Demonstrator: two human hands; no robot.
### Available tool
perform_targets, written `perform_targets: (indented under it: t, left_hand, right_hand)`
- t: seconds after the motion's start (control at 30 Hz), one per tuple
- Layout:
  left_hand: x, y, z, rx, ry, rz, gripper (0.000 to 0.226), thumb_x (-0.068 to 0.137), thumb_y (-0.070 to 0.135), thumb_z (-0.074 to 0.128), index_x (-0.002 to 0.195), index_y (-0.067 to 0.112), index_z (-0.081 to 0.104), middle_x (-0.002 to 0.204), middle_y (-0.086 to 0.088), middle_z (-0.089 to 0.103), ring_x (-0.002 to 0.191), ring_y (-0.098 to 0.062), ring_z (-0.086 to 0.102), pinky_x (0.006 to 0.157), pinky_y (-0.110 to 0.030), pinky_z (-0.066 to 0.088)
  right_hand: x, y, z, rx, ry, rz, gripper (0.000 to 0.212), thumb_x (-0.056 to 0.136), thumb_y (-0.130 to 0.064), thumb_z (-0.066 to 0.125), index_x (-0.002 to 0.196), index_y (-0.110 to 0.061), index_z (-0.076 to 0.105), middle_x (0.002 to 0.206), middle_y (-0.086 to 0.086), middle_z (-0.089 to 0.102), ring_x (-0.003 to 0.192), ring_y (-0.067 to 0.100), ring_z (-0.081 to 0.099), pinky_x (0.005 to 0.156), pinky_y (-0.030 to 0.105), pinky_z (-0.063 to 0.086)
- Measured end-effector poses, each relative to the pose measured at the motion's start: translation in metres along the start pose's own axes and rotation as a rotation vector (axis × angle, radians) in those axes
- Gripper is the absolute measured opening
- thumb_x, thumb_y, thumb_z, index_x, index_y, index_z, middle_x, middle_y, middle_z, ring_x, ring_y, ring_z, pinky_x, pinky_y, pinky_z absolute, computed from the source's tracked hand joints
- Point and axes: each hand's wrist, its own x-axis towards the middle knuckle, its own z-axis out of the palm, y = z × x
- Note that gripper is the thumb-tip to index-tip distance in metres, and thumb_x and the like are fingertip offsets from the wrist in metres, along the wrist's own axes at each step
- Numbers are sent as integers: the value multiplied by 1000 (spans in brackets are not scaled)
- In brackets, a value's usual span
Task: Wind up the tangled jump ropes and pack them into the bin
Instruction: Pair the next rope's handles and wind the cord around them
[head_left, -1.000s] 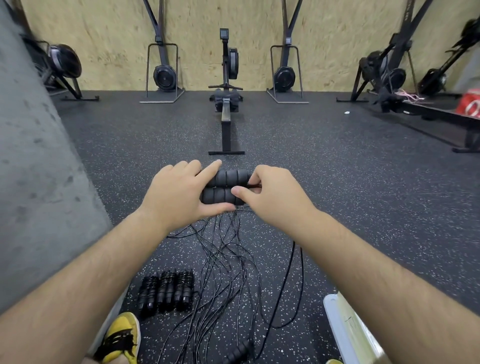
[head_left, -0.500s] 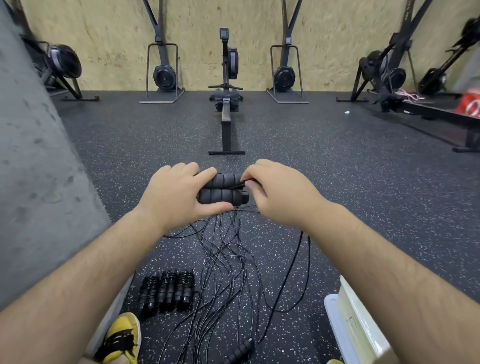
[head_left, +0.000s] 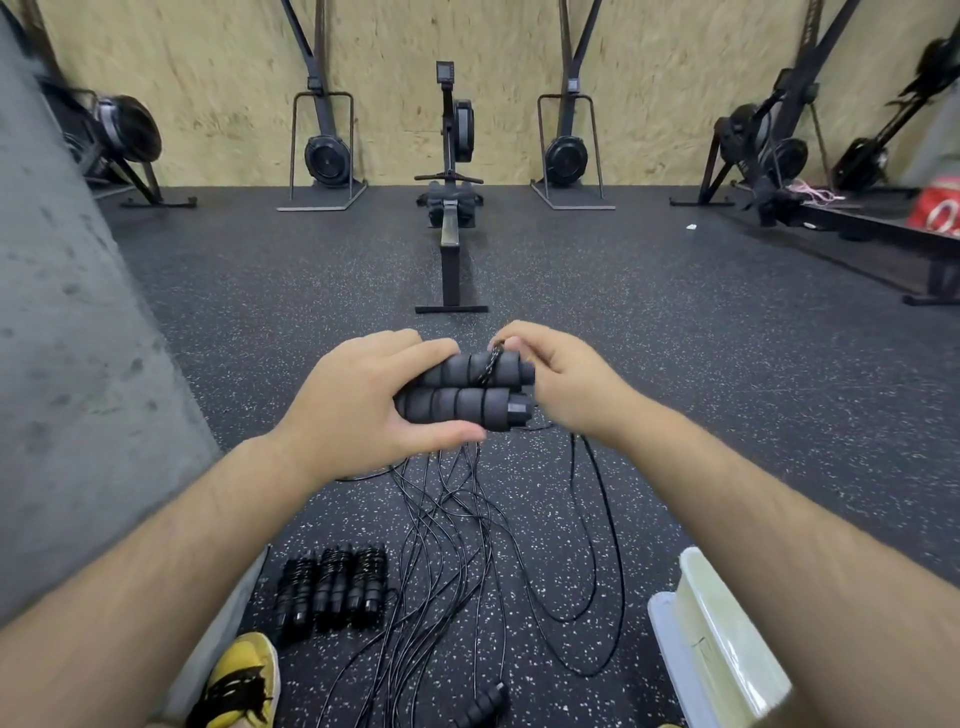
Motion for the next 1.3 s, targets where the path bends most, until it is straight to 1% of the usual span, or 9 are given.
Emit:
perform_targets:
  t: [0.07, 0.13, 0.33, 0.4, 0.5, 0.7, 0.93, 1.1, 1.3]
  left_hand:
    - [1, 4, 1, 32, 46, -41, 72, 77, 83, 57, 114, 23, 66, 81, 10, 53, 78, -15, 52, 71, -33, 44]
    - [2, 6, 2, 69, 92, -76, 72, 76, 85, 55, 113, 24, 66, 80, 10, 51, 77, -14, 50, 69, -32, 42]
    - [8, -10, 4, 251, 139, -141, 74, 78, 85, 51, 111, 20, 65, 78, 1, 52, 75, -26, 55, 66, -40, 48]
    - [5, -22, 3, 310, 117, -137, 76, 78, 86, 51, 113, 19, 65, 79, -1, 54, 75, -28, 57, 65, -41, 49]
    - [3, -33, 2, 354, 95, -138, 76, 77, 85, 53, 115, 20, 64, 81, -2, 56, 76, -29, 57, 65, -41, 49]
    - [-2, -42, 1, 422, 45, -150, 78, 77, 87, 50, 114, 20, 64, 80, -2, 55, 75, -29, 57, 64, -40, 48]
    - [-2, -41, 4, 451, -35, -89, 75, 77, 86, 46, 106, 19, 64, 77, -2, 53, 71, -30, 55, 61, -38, 44]
    - [-5, -36, 7, 395, -96, -24, 76, 75, 88, 44, 101, 20, 66, 72, 0, 51, 66, -29, 55, 58, -36, 45]
    - [-6, -29, 4, 246, -170, 46, 76, 75, 91, 45, 103, 24, 66, 74, 5, 52, 69, -25, 54, 61, -36, 46]
  right_hand:
    - [-3, -3, 16, 145, -62, 47, 23, 90, -1, 49, 102, -16, 63, 91, -2, 64, 84, 10, 56, 76, 30, 49]
    - [-5, -5, 32, 47, -95, 60, 30, 94, 2, 45, 109, -15, 64, 96, -4, 65, 87, 9, 58, 80, 29, 49]
    - [-18, -23, 57, -9, -139, 127, 18, 108, -27, 34, 108, -22, 51, 76, -15, 47, 62, -2, 41, 58, 18, 31]
    - [-21, -29, 56, -47, -145, 127, 24, 108, -29, 34, 113, -20, 55, 77, -16, 47, 66, -3, 43, 63, 20, 36]
    - [-24, -38, 48, -107, -180, 168, 30, 106, -32, 34, 103, -22, 61, 82, -8, 59, 73, 8, 55, 72, 33, 46]
    - [-30, -52, 30, -134, -268, 224, 36, 106, -36, 38, 90, -23, 67, 68, -4, 59, 55, 11, 52, 55, 27, 40]
    - [-31, -57, 8, -614, -165, -73, 22, 102, -36, 43, 90, -21, 54, 75, -5, 52, 76, 24, 53, 62, 34, 30]
    - [-19, -44, -6, -814, -60, -265, 25, 103, -42, 42, 110, -25, 59, 104, -5, 64, 93, 24, 63, 73, 38, 48]
    - [-7, -24, -17, -814, -4, -348, 31, 99, -46, 41, 104, -31, 68, 93, -6, 59, 72, 25, 62, 55, 31, 40]
